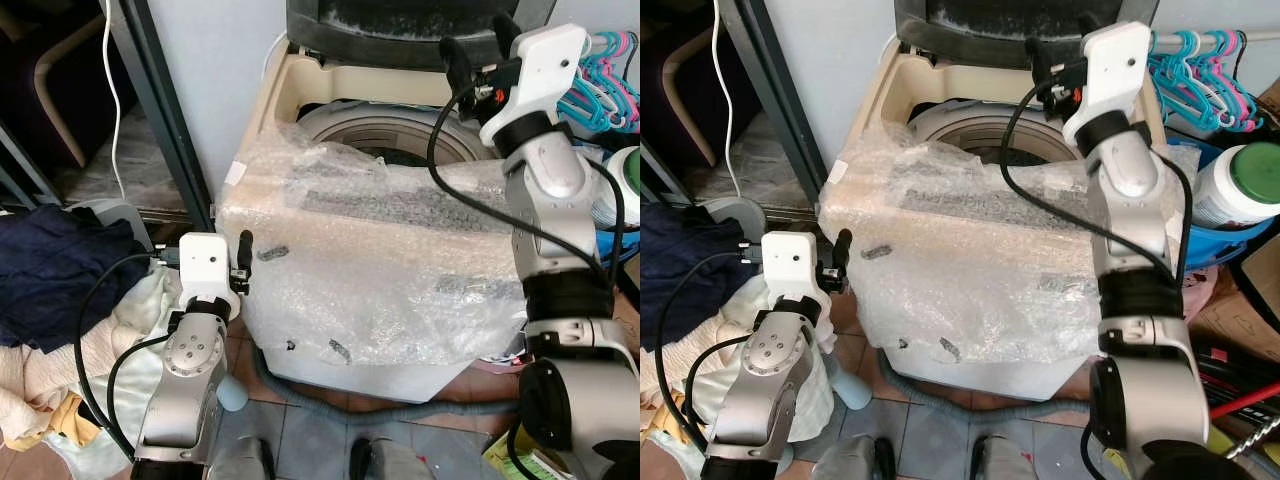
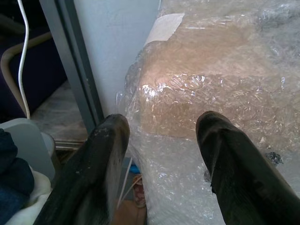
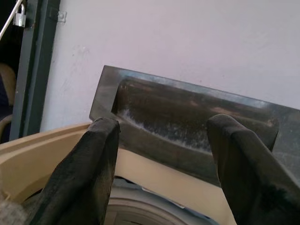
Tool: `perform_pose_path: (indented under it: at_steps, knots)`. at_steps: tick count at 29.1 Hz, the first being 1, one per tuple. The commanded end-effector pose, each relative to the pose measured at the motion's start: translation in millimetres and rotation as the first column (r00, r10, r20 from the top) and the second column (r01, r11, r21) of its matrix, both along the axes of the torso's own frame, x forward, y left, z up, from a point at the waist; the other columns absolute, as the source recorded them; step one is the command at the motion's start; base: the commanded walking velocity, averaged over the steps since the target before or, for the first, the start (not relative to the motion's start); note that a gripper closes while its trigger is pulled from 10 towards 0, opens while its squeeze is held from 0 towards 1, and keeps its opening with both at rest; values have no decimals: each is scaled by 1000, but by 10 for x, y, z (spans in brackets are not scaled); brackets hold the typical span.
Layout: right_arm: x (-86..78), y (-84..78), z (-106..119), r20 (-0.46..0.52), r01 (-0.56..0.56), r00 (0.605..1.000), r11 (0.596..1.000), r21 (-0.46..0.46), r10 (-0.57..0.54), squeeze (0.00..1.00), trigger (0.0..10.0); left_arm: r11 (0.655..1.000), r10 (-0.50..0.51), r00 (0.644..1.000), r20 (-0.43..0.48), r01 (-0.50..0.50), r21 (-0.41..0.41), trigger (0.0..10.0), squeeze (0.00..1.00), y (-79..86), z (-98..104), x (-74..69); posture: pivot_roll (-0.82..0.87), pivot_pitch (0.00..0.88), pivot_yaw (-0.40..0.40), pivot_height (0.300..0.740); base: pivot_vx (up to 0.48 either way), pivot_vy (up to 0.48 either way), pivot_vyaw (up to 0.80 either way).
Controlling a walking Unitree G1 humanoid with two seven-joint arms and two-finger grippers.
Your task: Clothes washing
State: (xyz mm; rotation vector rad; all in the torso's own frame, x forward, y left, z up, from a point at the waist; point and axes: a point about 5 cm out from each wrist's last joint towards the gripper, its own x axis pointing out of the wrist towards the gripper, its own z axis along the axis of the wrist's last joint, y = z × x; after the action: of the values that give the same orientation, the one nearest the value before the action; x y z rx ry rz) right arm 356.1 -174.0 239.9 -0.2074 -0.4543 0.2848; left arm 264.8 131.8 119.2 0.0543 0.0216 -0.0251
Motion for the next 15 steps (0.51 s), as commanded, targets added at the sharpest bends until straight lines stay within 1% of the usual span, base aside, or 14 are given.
perform_pose_path:
  at_steps: [1, 3, 4, 5, 9, 15]
  knots:
    - [-84, 129, 70, 47, -31, 998, 999, -19, 32, 1000, 10000, 1000, -17, 1000, -19, 17, -12, 10000, 0, -14, -34, -21, -1, 89, 16, 740, 0, 0, 463]
    - [-268, 248, -154, 42, -18, 999, 999, -38, 19, 1000, 10000, 998, -54, 998, -27, 53, -21, 10000, 0, -81, -48, -28, -12, 92, 24, 740, 0, 0, 800]
    - [-268, 248, -154, 42, -18, 999, 999, -38, 19, 1000, 10000, 998, -54, 998, -27, 53, -21, 10000, 0, -81, -48, -28, -12, 92, 24, 740, 0, 0, 800]
    - [-342, 307, -206, 36, -15, 999, 999, -34, 17, 1000, 10000, 997, -73, 997, -25, 73, -25, 10000, 0, -111, -37, -18, -15, 93, 29, 740, 0, 319, 800]
    - [-420, 398, -244, 27, -22, 999, 999, -37, 23, 1000, 10000, 998, -63, 998, -26, 63, -21, 10000, 0, -101, -25, 15, -18, 93, 31, 740, 0, 480, 800]
    - [-468, 468, -226, 35, -20, 999, 999, -32, 21, 1000, 10000, 999, -52, 998, -29, 51, -18, 10000, 0, -86, -26, 10, -7, 96, 25, 740, 0, 480, 800]
